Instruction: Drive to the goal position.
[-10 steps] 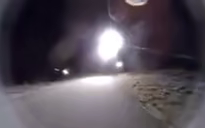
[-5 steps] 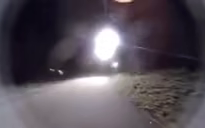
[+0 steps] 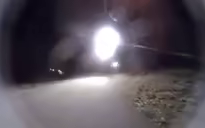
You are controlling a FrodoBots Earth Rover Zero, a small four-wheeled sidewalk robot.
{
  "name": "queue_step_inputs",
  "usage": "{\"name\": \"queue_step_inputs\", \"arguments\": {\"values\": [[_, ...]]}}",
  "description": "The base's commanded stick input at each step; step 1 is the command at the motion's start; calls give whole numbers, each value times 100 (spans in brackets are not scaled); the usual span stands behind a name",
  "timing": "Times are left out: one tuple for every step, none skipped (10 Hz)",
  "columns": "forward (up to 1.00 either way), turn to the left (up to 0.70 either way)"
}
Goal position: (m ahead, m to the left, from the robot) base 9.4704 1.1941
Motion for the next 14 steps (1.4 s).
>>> {"name": "queue_step_inputs", "arguments": {"values": [[100,28],[100,40],[100,40],[100,37],[100,18],[100,0],[100,0],[100,0],[100,0],[100,0],[100,0],[100,0],[100,0],[100,0]]}}
